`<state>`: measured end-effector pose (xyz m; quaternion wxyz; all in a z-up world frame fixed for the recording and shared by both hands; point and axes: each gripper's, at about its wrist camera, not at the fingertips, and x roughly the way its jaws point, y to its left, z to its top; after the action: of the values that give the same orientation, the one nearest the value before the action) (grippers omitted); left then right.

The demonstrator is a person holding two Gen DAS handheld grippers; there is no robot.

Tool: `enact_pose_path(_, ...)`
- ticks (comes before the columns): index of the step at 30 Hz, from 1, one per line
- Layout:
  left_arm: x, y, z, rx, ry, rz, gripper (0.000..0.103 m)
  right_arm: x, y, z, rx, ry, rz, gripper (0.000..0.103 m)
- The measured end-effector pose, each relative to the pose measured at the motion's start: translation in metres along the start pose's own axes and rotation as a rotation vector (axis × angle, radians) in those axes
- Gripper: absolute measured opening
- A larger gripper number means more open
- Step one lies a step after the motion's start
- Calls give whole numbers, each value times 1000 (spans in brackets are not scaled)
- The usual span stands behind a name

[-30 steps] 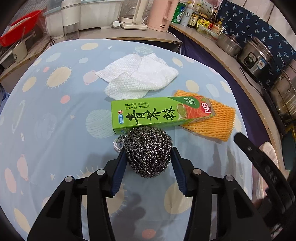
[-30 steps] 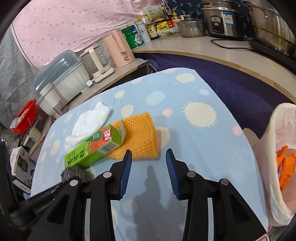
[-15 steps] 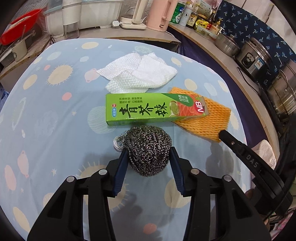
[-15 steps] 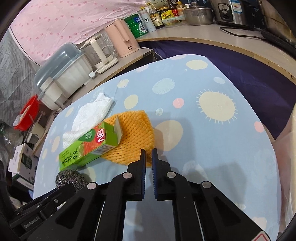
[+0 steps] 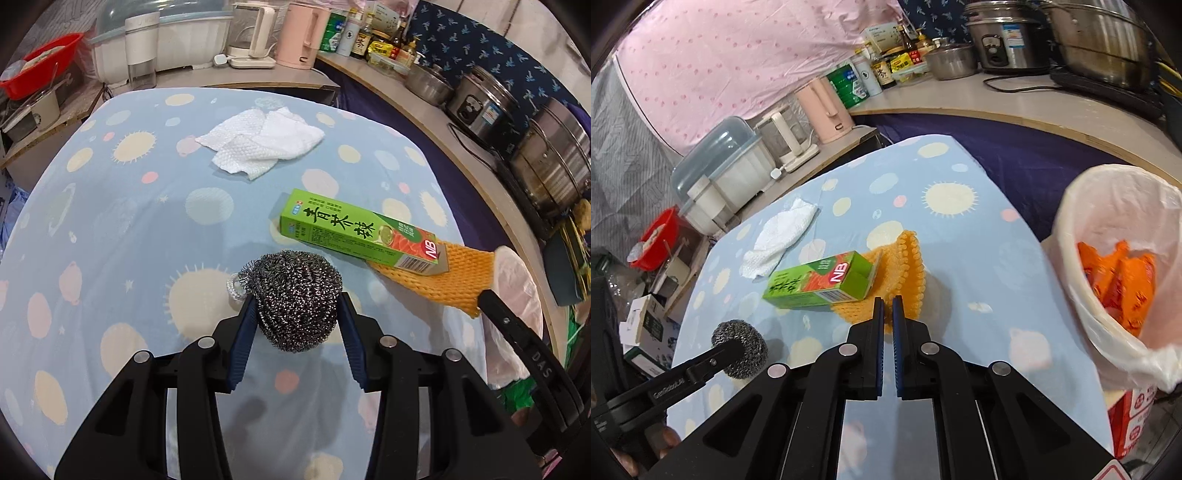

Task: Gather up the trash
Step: 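Grasp the orange mesh sleeve with the right tool while the left tool holds the scrubber, then carry the scrubber and mesh sleeve over the bin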

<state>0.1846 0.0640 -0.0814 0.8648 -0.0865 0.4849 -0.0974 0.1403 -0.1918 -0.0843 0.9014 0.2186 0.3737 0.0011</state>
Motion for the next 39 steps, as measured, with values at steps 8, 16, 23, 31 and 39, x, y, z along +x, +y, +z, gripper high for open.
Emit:
enact_pose_path(8,-27,-20,-25,48,-11,-31,42,-66,-4,-12,2,-81,15,5)
enact_pose_path(16,-49,-37,-39,86,-32,-53,42,-113,0,-5,-11,-182,26,5)
enact_pose_path(23,-68,-57,-38,124,-69,-80,42,-140,-13,1,15,-242,10,5)
enact_pose_path(31,-79,-93,-32,173,-101,-123,42,-165,-41,7,46,-294,-40,5)
enact_pose_path(39,-75,-143,-29,237,-96,-174,42,-182,-81,14,92,-330,-110,5)
